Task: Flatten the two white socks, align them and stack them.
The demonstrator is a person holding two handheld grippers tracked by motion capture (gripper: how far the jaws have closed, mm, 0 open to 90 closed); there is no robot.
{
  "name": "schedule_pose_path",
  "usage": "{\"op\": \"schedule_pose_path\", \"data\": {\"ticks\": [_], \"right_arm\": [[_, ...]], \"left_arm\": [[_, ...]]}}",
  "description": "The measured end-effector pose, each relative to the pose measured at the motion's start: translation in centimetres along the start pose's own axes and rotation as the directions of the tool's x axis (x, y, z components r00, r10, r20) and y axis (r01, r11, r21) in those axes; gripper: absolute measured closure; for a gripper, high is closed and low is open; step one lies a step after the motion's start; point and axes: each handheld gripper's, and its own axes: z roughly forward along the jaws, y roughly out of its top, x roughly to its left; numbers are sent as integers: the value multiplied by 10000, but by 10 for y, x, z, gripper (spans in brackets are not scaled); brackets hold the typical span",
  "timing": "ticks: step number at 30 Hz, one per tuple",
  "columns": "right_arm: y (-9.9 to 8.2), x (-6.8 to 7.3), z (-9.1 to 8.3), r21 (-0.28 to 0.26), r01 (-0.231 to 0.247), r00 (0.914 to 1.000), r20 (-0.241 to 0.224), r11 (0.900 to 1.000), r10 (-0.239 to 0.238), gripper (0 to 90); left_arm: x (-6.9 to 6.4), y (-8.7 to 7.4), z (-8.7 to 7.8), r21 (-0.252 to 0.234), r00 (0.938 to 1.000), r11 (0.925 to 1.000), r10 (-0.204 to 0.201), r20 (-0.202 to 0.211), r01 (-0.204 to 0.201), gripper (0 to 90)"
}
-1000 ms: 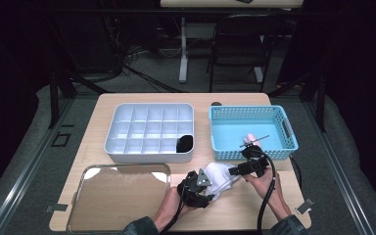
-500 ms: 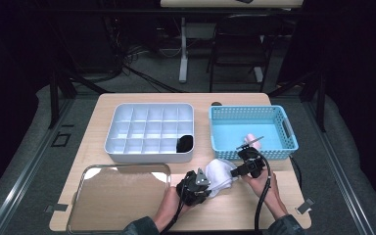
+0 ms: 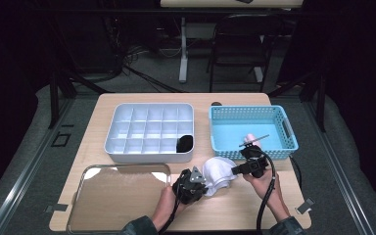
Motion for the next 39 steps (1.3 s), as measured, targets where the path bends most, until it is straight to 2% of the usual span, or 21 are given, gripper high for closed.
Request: {"op": "schedule_pose_path", "data": {"ticks": [2,3,6,7,9,13,15,17,20,23,26,28,31,36,39], "right_arm": [[-1,0,-4,-200,-108,9991,-411,9997,100,847],[-2,2,-5,-377,-201,9986,-490,9991,183,847],[0,5,-10,-382,16,9966,-817,9993,-47,847],[-1,7,-10,-587,-148,9964,-840,9982,98,847],[0,8,-12,-485,-4,9942,-1076,9988,-49,847],[1,13,-12,-566,131,9925,-1207,9983,-198,846],[1,15,-12,-519,200,9923,-1209,9985,-261,845],[1,17,-12,-545,210,9897,-1406,9983,-285,845],[1,21,-11,-516,313,9897,-1382,9982,-381,844],[2,24,-10,-461,469,9893,-1362,9978,-528,842],[3,26,-9,-368,629,9878,-1402,9973,-675,839],[2,30,-7,-493,564,9887,-1364,9972,-626,838],[3,34,-4,-389,689,9872,-1412,9969,-738,836],[4,39,4,-264,882,9830,-1592,9958,-912,833],[3,43,12,-89,1005,9822,-1584,9949,-1007,830]], "left_arm": [[0,0,1,27,10000,10000,66,43,-66,844],[0,1,1,4,10000,10000,73,41,-73,843],[1,1,1,-7,9999,10000,9,131,-9,834],[1,1,1,36,9999,10000,3,144,-4,824],[1,1,-1,31,9998,10000,-5,179,5,772],[1,1,-15,71,9998,10000,-45,175,44,604],[3,0,-25,23,10000,10000,-68,26,68,552],[5,1,-34,-159,9993,9999,5,-371,-11,491],[10,2,-38,-313,9987,9995,-34,-501,18,447],[8,4,-38,-339,9975,9993,163,-690,-187,408],[2,7,-40,-520,9948,9974,460,-912,-508,388],[-1,9,-41,-636,9921,9958,585,-1108,-658,381],[-2,12,-42,-800,9901,9933,739,-1195,-838,375],[11,11,-37,-802,9967,9956,418,-700,-474,372],[10,13,-37,-847,9958,9945,549,-739,-611,379]]}}
